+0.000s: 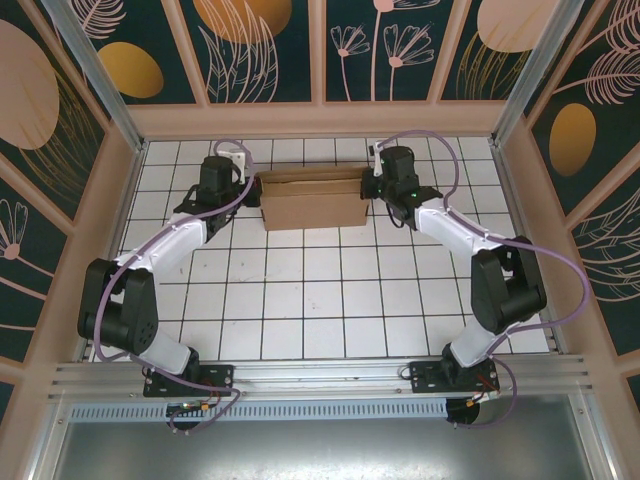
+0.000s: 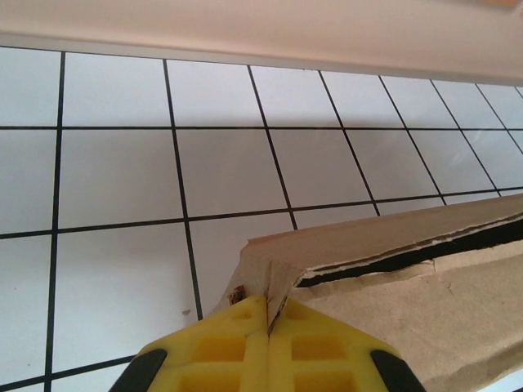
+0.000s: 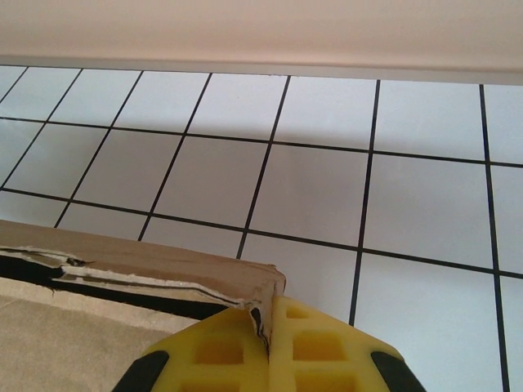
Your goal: Fold the paper box
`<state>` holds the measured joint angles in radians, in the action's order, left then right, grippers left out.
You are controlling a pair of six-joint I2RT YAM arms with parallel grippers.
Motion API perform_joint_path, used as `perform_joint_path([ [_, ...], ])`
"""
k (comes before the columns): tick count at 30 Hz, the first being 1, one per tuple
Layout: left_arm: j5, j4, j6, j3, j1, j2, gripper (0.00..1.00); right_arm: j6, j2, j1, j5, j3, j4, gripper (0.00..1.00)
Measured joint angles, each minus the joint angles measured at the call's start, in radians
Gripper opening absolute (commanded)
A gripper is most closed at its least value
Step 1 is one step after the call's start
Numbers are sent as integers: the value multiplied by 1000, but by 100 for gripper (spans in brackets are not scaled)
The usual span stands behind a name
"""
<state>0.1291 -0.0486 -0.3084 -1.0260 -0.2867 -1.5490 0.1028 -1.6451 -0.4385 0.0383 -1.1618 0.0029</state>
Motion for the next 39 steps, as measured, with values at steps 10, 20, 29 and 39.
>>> perform_joint_path([
  [10,2,-137,-88,88,0,15,0,54,42,-24,48,140,193,0],
  [20,0,-142,-93,92,0,15,0,108,80,-61,104,303,430,9],
  [29,-15,-139,-35,92,-2,16,0,107,109,-83,81,298,391,49],
  [39,-61,-128,54,92,-24,20,0,95,198,-62,-48,303,269,72],
])
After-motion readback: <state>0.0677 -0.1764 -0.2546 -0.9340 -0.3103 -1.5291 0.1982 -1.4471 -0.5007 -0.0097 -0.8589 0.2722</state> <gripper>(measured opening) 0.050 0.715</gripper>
